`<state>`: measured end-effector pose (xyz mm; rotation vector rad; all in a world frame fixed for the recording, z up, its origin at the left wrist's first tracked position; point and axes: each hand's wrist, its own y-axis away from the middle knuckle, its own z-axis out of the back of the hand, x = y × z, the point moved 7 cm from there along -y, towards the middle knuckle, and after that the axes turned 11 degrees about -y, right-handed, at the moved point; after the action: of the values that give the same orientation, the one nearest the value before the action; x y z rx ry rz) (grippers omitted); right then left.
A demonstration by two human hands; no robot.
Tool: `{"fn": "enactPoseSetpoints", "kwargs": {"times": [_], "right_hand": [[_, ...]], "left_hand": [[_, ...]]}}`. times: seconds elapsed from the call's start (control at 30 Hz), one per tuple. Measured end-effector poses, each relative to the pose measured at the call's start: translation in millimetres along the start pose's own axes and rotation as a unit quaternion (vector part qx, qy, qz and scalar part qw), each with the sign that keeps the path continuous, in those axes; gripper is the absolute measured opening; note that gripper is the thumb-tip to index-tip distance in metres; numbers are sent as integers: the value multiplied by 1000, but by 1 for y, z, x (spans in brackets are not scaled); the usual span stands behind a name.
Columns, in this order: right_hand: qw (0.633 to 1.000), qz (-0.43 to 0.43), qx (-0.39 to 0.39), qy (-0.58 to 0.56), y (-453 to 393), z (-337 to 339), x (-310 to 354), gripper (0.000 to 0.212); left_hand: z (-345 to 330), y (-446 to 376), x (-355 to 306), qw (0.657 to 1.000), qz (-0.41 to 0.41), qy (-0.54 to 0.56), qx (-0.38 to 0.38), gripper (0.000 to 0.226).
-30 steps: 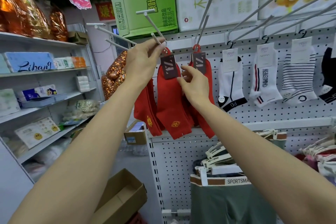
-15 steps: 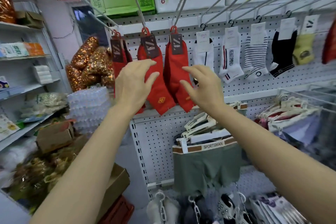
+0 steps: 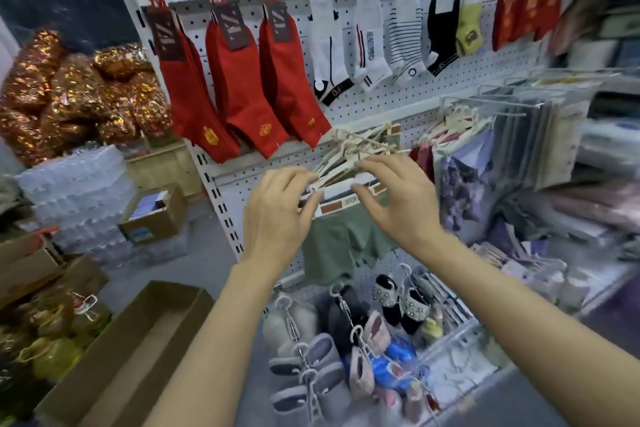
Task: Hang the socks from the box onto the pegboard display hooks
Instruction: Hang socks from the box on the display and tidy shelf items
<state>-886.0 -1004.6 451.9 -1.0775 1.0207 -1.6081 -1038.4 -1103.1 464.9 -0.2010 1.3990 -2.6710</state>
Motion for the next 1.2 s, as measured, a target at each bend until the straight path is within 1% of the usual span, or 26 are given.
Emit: {"fn": "enactPoseSetpoints", "kwargs": {"times": [0.1, 0.17, 0.27, 0.4, 0.53, 0.67, 0.73, 0.83, 0.93, 1.07, 1.2], "right_hand": [[999, -28, 37, 10, 44, 15, 8, 28], [997, -52, 54, 25, 80, 28, 10, 28], [993, -85, 75, 35, 137, 47, 10, 26], [984, -137, 100, 52, 201, 70, -2, 26], [969, -198, 131, 69, 260, 94, -25, 27], [939, -278, 166, 113, 312, 134, -57, 31], [926, -311, 166, 135, 335, 162, -76, 27], [905, -347, 186, 163, 367, 201, -102, 26], [880, -383, 215, 179, 399, 237, -125, 34], [849, -443, 209, 199, 435, 285, -150, 32], [816, -494, 202, 224, 458, 318, -183, 34]], "left_hand": [[-18, 43, -14, 998, 18, 22, 52, 25], [-32, 76, -28, 995, 14, 40, 89, 26], [-51, 119, -52, 990, 11, 60, 126, 27], [-84, 162, -94, 978, 14, 100, 185, 29], [-118, 195, -148, 960, -6, 135, 247, 27], [-153, 223, -212, 926, 1, 186, 328, 26], [-170, 232, -249, 912, -9, 206, 354, 28], [-197, 243, -301, 897, -15, 220, 383, 27], [-222, 257, -353, 875, -36, 240, 419, 27], [-248, 272, -415, 850, -75, 262, 450, 28], [-281, 264, -465, 824, -115, 274, 482, 28]]}}
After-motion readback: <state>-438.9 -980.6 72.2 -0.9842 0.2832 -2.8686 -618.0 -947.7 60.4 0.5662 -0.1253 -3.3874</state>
